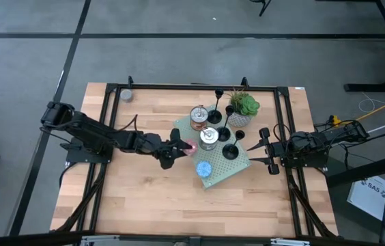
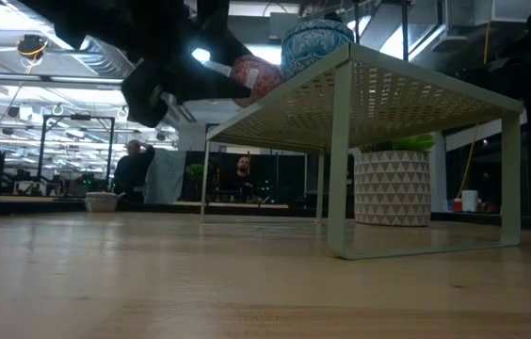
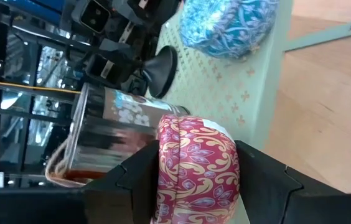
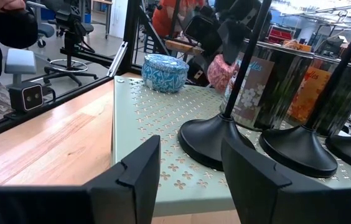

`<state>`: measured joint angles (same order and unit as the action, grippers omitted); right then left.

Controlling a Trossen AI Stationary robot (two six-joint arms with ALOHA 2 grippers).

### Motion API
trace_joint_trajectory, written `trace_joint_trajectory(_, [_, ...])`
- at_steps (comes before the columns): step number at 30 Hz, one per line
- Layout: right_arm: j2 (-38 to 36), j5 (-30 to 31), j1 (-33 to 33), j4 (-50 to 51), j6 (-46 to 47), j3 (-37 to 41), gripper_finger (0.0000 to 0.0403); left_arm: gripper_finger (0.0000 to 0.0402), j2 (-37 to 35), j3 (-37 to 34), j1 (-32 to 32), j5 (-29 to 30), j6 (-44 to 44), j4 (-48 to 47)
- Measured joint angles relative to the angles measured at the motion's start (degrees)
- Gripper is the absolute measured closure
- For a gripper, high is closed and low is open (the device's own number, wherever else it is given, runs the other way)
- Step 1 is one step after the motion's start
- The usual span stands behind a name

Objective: Pick & Place candle stick holders
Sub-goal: Put the pink scented candle on the shelf aligned with the other scented candle

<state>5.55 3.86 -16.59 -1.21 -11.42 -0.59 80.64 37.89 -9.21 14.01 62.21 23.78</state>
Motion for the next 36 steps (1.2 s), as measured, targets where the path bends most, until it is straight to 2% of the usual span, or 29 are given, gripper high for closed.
trace_joint_trajectory(6, [0.00,0.00,0.00,-0.01,-0.01,0.00,0.0231,0.0222,2.07,0.00,0.00,-0.19,0.02,3.01])
trace_joint_trajectory(17, [-0.01,0.00,0.01,0.00,-0.02,-0.01,0.0231,0.0199,4.57,0.11,0.00,-0.19,-0.53,6.13])
trace_joint_trajectory(25, [0.01,0.00,-0.01,0.00,0.00,-0.01,0.0231,0.0176,4.70,0.00,0.00,-0.21,-9.80,10.79])
trace_joint_trajectory(36, [0.01,0.00,0.01,0.00,-0.01,0.00,0.0231,0.0135,4.70,0.00,0.00,-3.66,-22.40,12.08])
